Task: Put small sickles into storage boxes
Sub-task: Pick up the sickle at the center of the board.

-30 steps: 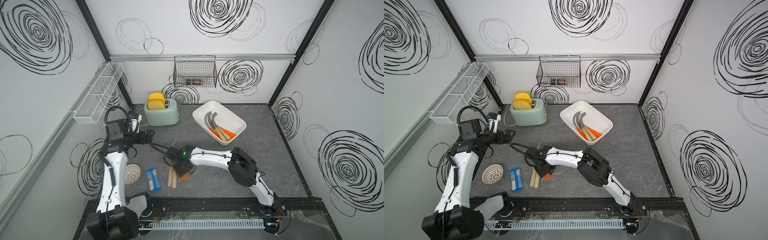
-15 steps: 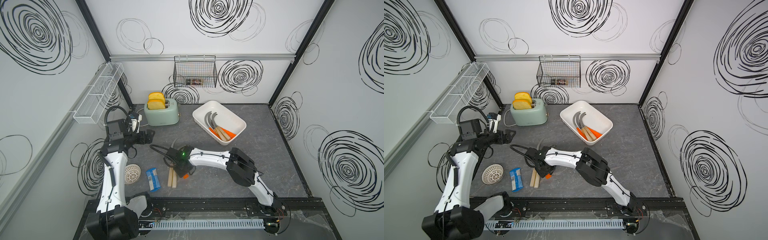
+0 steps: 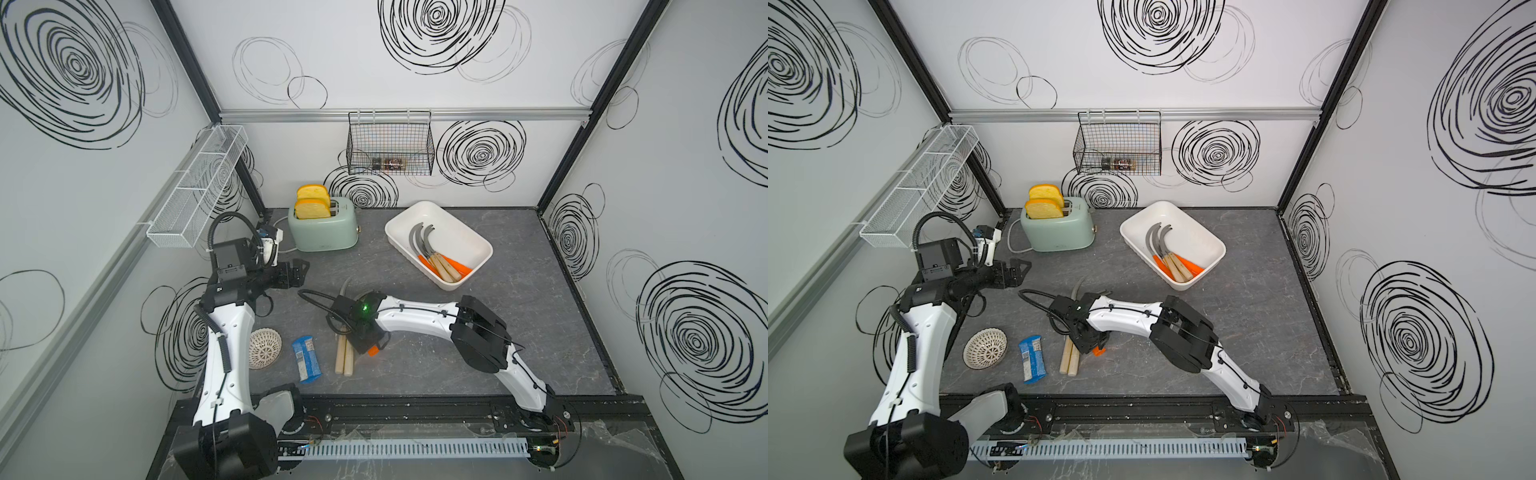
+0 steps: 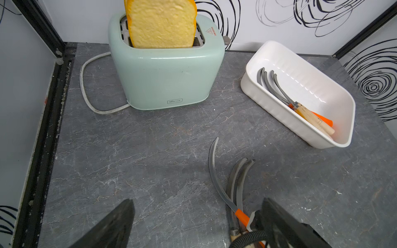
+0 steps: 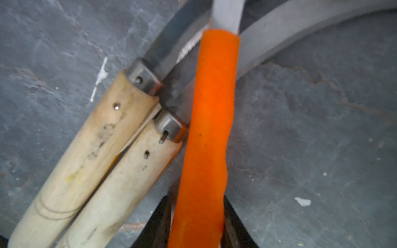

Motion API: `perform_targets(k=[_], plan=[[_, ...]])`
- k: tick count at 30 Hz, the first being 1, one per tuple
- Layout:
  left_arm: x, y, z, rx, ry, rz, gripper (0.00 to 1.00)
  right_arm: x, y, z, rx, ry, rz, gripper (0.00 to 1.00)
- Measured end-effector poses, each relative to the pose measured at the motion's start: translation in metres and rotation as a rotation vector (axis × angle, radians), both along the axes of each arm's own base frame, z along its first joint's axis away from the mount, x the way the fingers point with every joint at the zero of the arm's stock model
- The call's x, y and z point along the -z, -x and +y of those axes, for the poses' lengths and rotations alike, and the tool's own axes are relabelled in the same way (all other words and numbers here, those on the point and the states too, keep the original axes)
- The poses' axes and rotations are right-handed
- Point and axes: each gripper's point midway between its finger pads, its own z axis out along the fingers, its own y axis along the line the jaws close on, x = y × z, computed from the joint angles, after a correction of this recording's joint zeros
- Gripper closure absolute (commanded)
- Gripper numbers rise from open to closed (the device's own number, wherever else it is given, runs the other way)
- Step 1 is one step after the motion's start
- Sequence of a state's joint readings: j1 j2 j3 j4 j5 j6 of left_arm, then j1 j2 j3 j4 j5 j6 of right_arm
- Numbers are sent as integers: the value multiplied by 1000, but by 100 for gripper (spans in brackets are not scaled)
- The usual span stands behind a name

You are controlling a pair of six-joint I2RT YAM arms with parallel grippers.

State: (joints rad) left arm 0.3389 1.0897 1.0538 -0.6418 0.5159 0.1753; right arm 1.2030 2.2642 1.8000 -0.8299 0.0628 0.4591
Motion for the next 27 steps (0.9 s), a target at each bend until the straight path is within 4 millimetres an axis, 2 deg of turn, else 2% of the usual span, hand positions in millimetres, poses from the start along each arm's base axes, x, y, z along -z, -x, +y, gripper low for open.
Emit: perform_targets(k=[13, 21, 27], plan=[[0, 0, 0, 0, 0, 0, 4, 0, -1, -1, 0, 12, -19, 72], [0, 0, 0, 0, 0, 0, 4, 0, -4, -3, 1, 21, -39, 82], [0, 0, 0, 0, 0, -1, 4, -1, -6, -4, -9, 27, -55, 84]])
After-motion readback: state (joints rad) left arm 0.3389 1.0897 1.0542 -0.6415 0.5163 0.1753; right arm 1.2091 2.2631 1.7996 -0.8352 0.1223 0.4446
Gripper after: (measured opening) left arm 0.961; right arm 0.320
